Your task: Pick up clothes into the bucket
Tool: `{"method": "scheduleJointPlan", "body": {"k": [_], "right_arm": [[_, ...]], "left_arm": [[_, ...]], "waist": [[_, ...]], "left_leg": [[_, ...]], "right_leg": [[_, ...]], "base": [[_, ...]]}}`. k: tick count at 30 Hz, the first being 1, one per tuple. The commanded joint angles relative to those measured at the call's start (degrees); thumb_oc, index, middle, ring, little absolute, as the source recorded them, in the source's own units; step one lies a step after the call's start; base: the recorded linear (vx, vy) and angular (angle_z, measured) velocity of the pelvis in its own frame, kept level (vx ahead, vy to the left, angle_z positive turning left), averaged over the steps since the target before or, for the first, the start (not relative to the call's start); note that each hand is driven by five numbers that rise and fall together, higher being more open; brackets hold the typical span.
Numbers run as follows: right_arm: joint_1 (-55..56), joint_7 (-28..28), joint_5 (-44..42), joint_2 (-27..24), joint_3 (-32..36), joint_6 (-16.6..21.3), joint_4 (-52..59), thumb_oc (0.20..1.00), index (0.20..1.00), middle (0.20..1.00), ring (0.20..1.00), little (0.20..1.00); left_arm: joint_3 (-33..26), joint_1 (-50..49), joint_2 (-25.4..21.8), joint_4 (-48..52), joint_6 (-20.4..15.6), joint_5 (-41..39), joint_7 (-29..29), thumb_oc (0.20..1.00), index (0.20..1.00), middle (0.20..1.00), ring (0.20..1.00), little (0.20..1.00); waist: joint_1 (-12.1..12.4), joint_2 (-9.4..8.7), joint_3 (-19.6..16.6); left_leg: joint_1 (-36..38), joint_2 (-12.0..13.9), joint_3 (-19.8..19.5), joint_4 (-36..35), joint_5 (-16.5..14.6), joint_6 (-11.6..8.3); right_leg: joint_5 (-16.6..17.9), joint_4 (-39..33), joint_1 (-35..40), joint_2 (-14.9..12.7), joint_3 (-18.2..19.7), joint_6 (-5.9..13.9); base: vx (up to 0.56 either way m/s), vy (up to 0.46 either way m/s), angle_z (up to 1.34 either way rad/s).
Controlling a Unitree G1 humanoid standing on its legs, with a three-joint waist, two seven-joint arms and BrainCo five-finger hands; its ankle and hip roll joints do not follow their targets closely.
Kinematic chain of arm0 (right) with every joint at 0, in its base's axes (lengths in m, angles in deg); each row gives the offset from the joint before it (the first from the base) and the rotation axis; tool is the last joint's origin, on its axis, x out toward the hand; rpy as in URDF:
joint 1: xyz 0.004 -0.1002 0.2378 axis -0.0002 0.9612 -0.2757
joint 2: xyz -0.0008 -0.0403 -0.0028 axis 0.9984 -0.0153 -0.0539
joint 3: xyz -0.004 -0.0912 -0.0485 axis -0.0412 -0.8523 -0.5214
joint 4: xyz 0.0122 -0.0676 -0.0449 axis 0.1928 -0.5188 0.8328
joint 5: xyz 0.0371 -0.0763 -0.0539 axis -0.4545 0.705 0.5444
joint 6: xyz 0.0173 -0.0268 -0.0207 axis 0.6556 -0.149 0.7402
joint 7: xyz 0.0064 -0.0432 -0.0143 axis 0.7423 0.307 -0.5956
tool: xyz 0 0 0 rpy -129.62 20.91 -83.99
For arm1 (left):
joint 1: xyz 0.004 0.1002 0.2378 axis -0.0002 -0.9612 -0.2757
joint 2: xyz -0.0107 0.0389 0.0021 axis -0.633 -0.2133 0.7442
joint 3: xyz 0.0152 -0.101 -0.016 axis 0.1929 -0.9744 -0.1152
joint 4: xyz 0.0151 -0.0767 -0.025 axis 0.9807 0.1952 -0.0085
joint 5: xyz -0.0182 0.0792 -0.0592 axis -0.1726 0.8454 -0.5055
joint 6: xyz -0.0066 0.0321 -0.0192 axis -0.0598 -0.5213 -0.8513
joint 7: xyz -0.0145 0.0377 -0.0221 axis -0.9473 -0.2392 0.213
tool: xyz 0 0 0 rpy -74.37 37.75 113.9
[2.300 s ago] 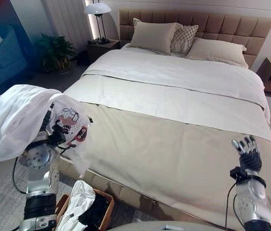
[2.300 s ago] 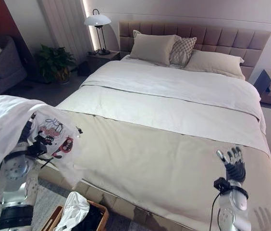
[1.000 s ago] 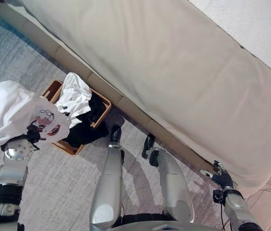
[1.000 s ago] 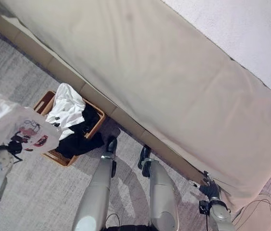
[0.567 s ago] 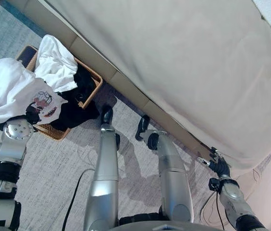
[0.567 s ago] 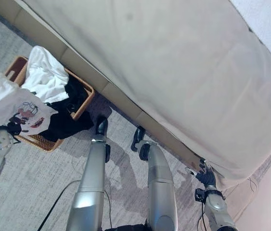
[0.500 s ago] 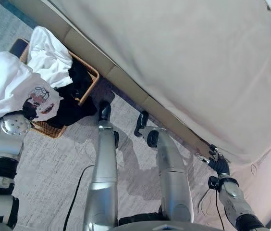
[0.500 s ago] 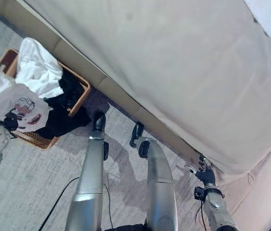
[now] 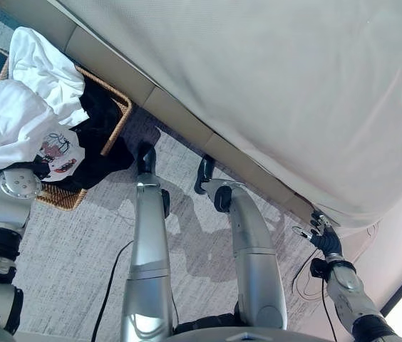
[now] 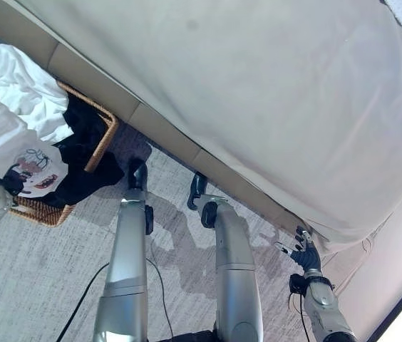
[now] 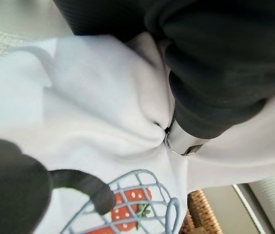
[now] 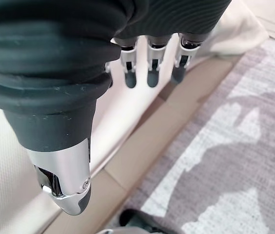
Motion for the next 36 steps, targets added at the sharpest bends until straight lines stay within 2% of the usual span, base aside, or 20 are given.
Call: {"method": "scheduleJointPlan", "body": {"k": [1,6,10,14,17,18,19,20,21,23,24,25,28,29,30,31,32,33,36], "right_arm": [[1.3,0.4,-2.4,-1.5,-1.0,0.7,1.0,1.0,1.0,1.0,1.0,1.0],[0.2,0.9,-2.8,-0.6,-0.8,-1.0,0.3,1.0,1.0,1.0,1.0,1.0],[-0.4,1.2,-2.6,-0.4,-1.0,-1.6,0.1,1.0,1.0,1.0,1.0,1.0],[-1.1,1.4,-2.4,0.2,-1.2,-2.5,-0.7,1.0,1.0,1.0,1.0,1.0],[-1.3,0.8,-1.5,0.8,-0.4,-3.2,-1.0,1.0,1.0,1.0,1.0,1.0],[-2.0,0.3,-0.9,1.1,0.1,-3.4,-2.0,1.0,1.0,1.0,1.0,1.0],[-1.9,0.3,-0.9,1.1,0.1,-3.4,-1.9,1.0,1.0,1.0,1.0,1.0],[-2.4,-0.2,-0.4,1.4,0.3,-3.6,-3.1,1.0,1.0,1.0,1.0,1.0],[-2.1,-0.4,0.1,1.1,0.9,-3.7,-2.7,1.0,1.0,1.0,1.0,1.0],[-2.9,-1.2,1.0,1.8,1.6,-3.9,-4.9,1.0,1.0,1.0,1.0,1.0],[-3.1,-1.4,1.9,2.0,2.2,-4.0,-5.4,1.0,1.0,1.0,1.0,1.0],[-3.7,-1.6,2.3,2.0,3.1,-4.2,-6.5,1.0,1.0,1.0,1.0,1.0],[-3.9,-1.5,4.6,2.2,5.2,-4.8,-10.0,1.0,1.0,1.0,1.0,1.0],[-3.5,-1.3,6.5,2.5,6.4,-5.6,-12.9,1.0,1.0,1.0,1.0,1.0],[-3.4,-1.3,6.5,2.5,6.4,-5.6,-12.9,1.0,1.0,1.0,1.0,1.0],[-3.0,-1.1,7.7,2.5,6.7,-6.1,-14.6,1.0,1.0,1.0,1.0,1.0],[-3.0,-1.1,7.7,2.5,6.7,-6.1,-14.6,1.0,1.0,1.0,1.0,1.0],[-2.1,-0.7,10.2,2.6,7.2,-6.9,-16.3,1.0,1.0,1.0,1.0,1.0],[-1.0,-0.2,13.8,3.3,7.5,-8.2,-19.3,1.0,1.0,1.0,1.0,1.0]], "left_arm": [[-1.7,0.7,-2.7,-2.0,1.7,-0.6,-1.1,1.0,1.0,1.0,1.0,1.0],[-4.9,0.3,0.2,-2.8,2.9,-6.4,-2.3,1.0,1.0,1.0,1.0,1.0],[-6.1,-1.0,0.8,-2.9,3.9,-5.8,-2.3,1.0,1.0,1.0,1.0,1.0],[-8.0,-3.9,4.0,-3.5,4.0,-7.0,-2.6,1.0,1.0,1.0,1.0,1.0],[-9.6,-7.9,9.2,-3.1,3.7,-8.1,-2.4,1.0,1.0,1.0,1.0,1.0],[-9.7,-9.0,12.7,-6.0,2.8,-9.9,-3.0,1.0,1.0,1.0,1.0,1.0],[-9.7,-9.0,12.8,-6.0,2.8,-9.9,-3.0,1.0,1.0,1.0,1.0,1.0],[-9.4,-8.7,14.4,-9.6,2.5,-11.1,-3.9,1.0,1.0,1.0,1.0,1.0],[-8.9,-10.3,15.6,-8.0,1.9,-11.2,-4.2,1.0,1.0,1.0,1.0,1.0],[-8.4,-10.2,19.2,-13.5,0.9,-13.8,-6.4,1.0,1.0,1.0,1.0,1.0],[-7.8,-10.7,20.9,-13.5,-0.3,-14.9,-7.4,1.0,1.0,1.0,1.0,1.0],[-7.6,-11.3,22.6,-14.3,-1.1,-16.9,-9.1,1.0,1.0,1.0,1.0,1.0],[-6.3,-14.4,27.6,-14.3,-3.5,-21.5,-14.4,1.0,1.0,1.0,1.0,1.0],[-4.9,-16.1,29.7,-16.6,-3.5,-20.5,-17.6,1.0,1.0,1.0,1.0,1.0],[-4.8,-16.1,29.7,-16.6,-3.5,-20.5,-17.6,1.0,1.0,1.0,1.0,1.0],[-4.3,-17.1,30.2,-17.0,-3.4,-19.6,-18.6,1.0,1.0,1.0,1.0,1.0],[-4.3,-17.1,30.2,-17.0,-3.4,-19.6,-18.6,1.0,1.0,1.0,1.0,1.0],[-3.6,-19.4,31.2,-17.5,-3.5,-18.4,-20.9,1.0,1.0,1.0,1.0,1.0],[-3.6,-21.7,33.3,-18.8,-3.3,-17.9,-22.9,1.0,1.0,1.0,1.0,1.0]], "waist": [[1.9,-3.88,-0.3],[2.0,-3.69,-0.3],[2.1,-3.61,-0.3],[2.5,-3.07,-0.3],[3.5,-1.24,-0.3],[4.0,-0.06,-0.3],[4.0,-0.04,-0.3],[4.1,0.58,-0.3],[4.5,1.28,-0.3],[4.8,2.35,-0.3],[4.9,2.99,-0.3],[4.9,3.59,-0.3],[5.0,5.65,-0.3],[4.5,6.93,-2.6],[4.5,6.95,-2.5],[4.2,7.66,-4.6],[4.2,7.67,-4.6],[3.7,8.81,-8.2],[3.2,10.26,-12.7]], "left_leg": [[2.4,0.6,1.0,-2.0,-2.0,1.99],[3.6,0.8,1.4,-3.9,-1.7,2.14],[4.6,0.9,1.6,-4.7,-1.4,2.28],[7.5,1.3,2.1,-5.8,-1.4,2.58],[12.3,1.2,3.2,-7.8,-1.0,2.71],[15.9,1.0,4.1,-9.5,-0.6,2.69],[16.1,1.0,4.1,-9.6,-0.6,2.7],[18.2,1.0,4.6,-10.4,-0.3,2.64],[20.1,0.7,5.0,-11.4,-0.1,2.65],[25.5,0.5,5.7,-14.3,0.7,2.32],[29.4,0.5,5.9,-16.7,1.3,2.03],[31.5,0.3,6.4,-19.2,3.7,2.01],[43.6,0.8,6.8,-25.9,5.0,1.61],[49.9,1.3,7.0,-30.9,6.2,1.14],[50.1,1.3,6.9,-31.1,6.2,1.14],[52.4,1.5,7.0,-33.7,7.0,0.94],[52.4,1.5,7.0,-33.7,7.0,0.94],[57.0,1.8,7.4,-37.6,7.5,0.61],[61.8,2.3,8.0,-41.4,8.2,0.4]], "right_leg": [[6.4,-7.4,1.6,-1.8,4.4,5.31],[7.1,-9.3,2.5,-1.7,4.5,5.33],[7.5,-10.2,3.4,-1.5,4.7,5.45],[8.1,-11.7,5.8,-1.1,5.0,5.63],[8.0,-12.6,9.6,-1.3,5.5,5.51],[7.7,-12.7,12.3,-1.4,6.1,5.26],[7.7,-12.8,12.4,-1.4,6.1,5.27],[7.6,-13.0,14.4,-1.5,6.4,5.13],[7.5,-13.5,16.3,-1.6,6.5,5.0],[7.2,-15.3,21.2,-1.6,6.7,4.68],[7.3,-16.9,24.6,-1.6,6.5,4.57],[9.4,-19.2,26.8,-1.7,6.0,4.12],[10.0,-24.2,37.9,-1.1,5.9,4.31],[10.4,-27.6,43.6,-0.7,5.6,4.61],[10.4,-27.7,43.8,-0.6,5.5,4.6],[10.9,-29.7,45.9,-0.3,5.5,4.75],[10.9,-29.8,45.9,-0.3,5.5,4.75],[10.9,-32.4,49.8,0.4,5.5,4.95],[11.3,-36.1,54.5,1.3,5.8,5.0]], "base": [[0.0,0.0,0.0],[0.0,0.0,-0.01],[0.0,0.006,-0.01],[-0.01,0.008,-0.08],[-0.02,0.026,-0.06],[-0.02,0.028,-0.08],[-0.02,0.035,-0.11],[-0.01,0.024,-0.09],[0.0,0.028,-0.14],[0.01,0.004,-0.11],[-0.06,0.011,-0.12],[-0.02,0.009,-0.11],[0.12,-0.02,-0.07],[0.18,-0.038,-0.08],[0.2,-0.065,-0.05],[0.07,-0.027,0.0],[0.22,-0.066,-0.02],[0.22,-0.06,-0.04],[0.19,-0.088,-0.15]]}}
